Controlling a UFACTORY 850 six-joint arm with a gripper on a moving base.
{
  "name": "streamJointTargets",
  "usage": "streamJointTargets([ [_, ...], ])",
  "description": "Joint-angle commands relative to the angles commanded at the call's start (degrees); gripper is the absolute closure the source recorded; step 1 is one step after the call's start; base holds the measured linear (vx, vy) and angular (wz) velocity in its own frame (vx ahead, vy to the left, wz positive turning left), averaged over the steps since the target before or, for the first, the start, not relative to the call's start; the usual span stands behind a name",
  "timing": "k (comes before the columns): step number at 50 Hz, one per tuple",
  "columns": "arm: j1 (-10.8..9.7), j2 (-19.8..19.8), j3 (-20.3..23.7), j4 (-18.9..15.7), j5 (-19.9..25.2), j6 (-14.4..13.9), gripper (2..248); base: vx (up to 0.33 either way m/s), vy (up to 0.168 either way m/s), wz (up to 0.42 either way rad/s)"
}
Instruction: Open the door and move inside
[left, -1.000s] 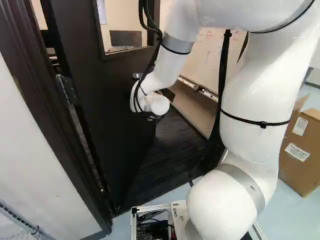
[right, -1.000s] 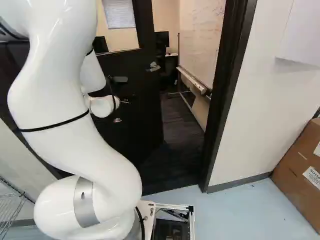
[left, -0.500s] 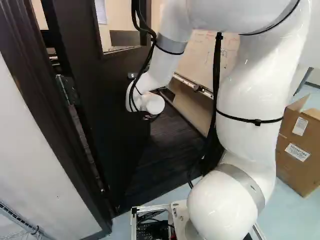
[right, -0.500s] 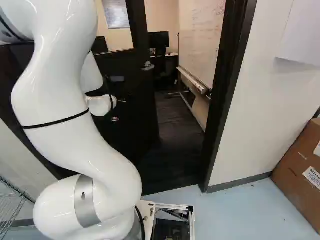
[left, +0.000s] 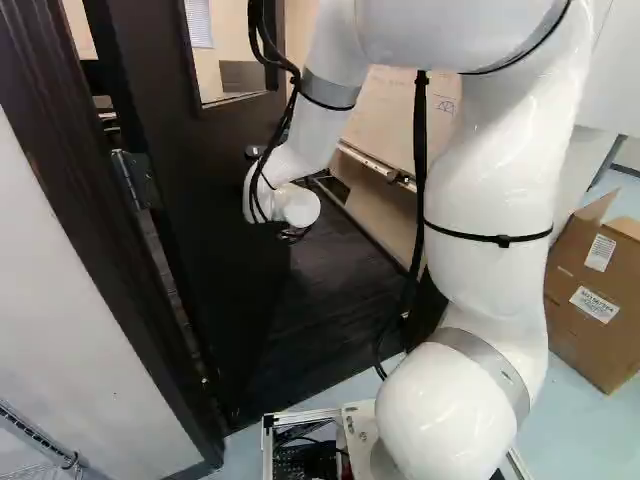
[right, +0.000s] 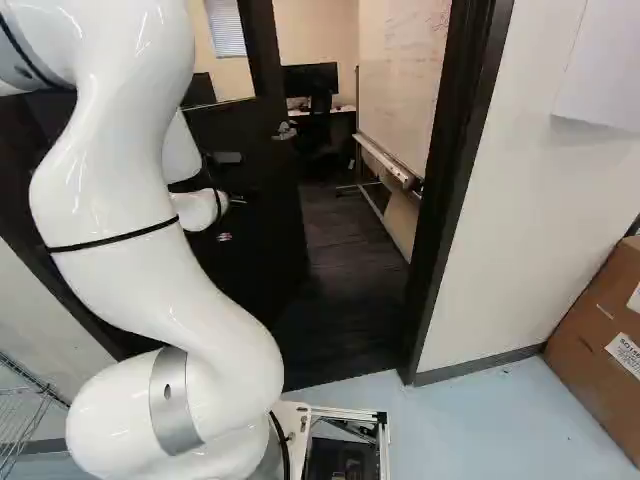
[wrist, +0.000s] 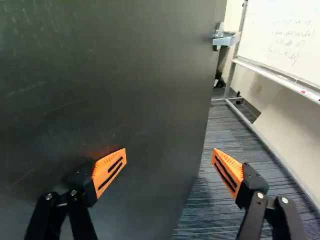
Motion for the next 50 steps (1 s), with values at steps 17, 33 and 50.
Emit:
streamJointTargets([
  [17, 1.16, -1.58, -1.89, -1.05, 0.17, 0.00, 3, 0.000, 0.000, 0.000],
  [33, 2.01, -3.06, -3.68, -2.07, 0.65, 0.00, 3, 0.000, 0.000, 0.000],
  [50, 2.74, -4.74, -5.73, -3.29, 1.21, 0.00, 3, 0.000, 0.000, 0.000],
])
